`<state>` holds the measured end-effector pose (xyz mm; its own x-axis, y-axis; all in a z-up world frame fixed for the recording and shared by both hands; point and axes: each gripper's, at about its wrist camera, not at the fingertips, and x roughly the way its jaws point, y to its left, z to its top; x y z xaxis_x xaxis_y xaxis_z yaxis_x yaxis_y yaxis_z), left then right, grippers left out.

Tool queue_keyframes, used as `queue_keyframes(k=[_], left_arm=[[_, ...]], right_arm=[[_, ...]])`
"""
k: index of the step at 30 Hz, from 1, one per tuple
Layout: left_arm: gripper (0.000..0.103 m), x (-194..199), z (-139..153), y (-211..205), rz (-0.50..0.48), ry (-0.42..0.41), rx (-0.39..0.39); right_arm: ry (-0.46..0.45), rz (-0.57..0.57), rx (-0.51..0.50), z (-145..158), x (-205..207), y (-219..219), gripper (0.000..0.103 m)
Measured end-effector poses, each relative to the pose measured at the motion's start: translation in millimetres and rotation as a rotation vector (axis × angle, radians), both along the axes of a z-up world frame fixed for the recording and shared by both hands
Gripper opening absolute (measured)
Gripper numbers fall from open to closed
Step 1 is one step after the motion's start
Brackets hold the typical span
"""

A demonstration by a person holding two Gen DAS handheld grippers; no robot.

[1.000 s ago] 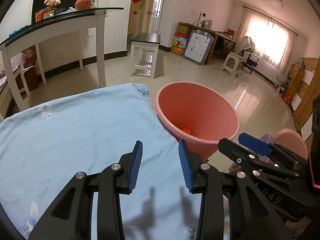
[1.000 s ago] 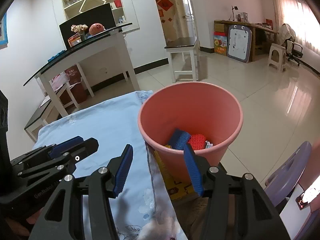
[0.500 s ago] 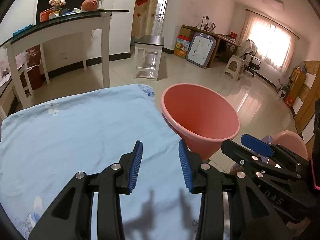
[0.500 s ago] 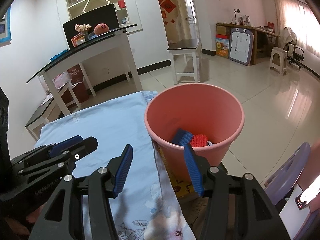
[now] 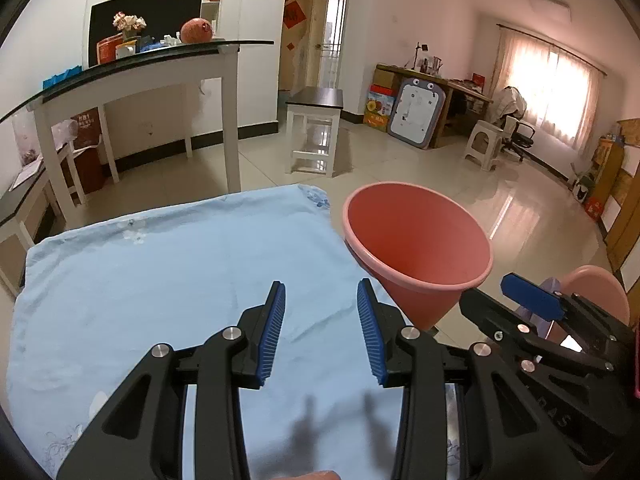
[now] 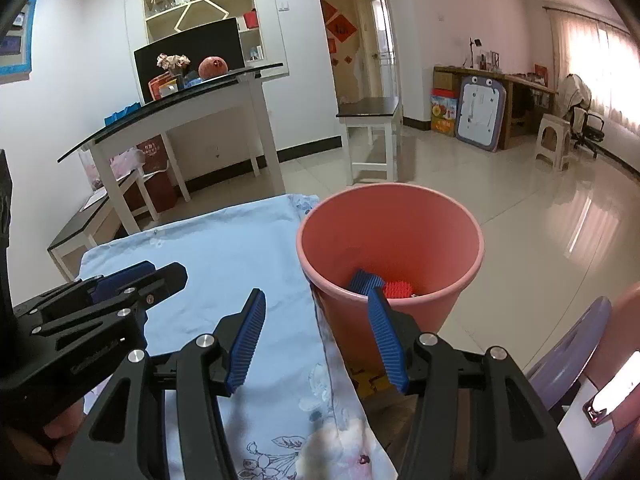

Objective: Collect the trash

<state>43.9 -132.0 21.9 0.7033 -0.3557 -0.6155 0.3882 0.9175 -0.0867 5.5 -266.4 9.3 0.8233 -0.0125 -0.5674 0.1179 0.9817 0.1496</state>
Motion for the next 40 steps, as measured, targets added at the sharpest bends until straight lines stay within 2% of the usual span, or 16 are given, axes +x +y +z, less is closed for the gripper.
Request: queue_keyframes(k=[40], left_arm=[[0.038, -5.8, 1.0, 5.1, 0.013, 0.002, 0.012]], right_arm=[[-0.015, -0.002, -0.008, 0.8, -8.0, 5.6, 0.053]])
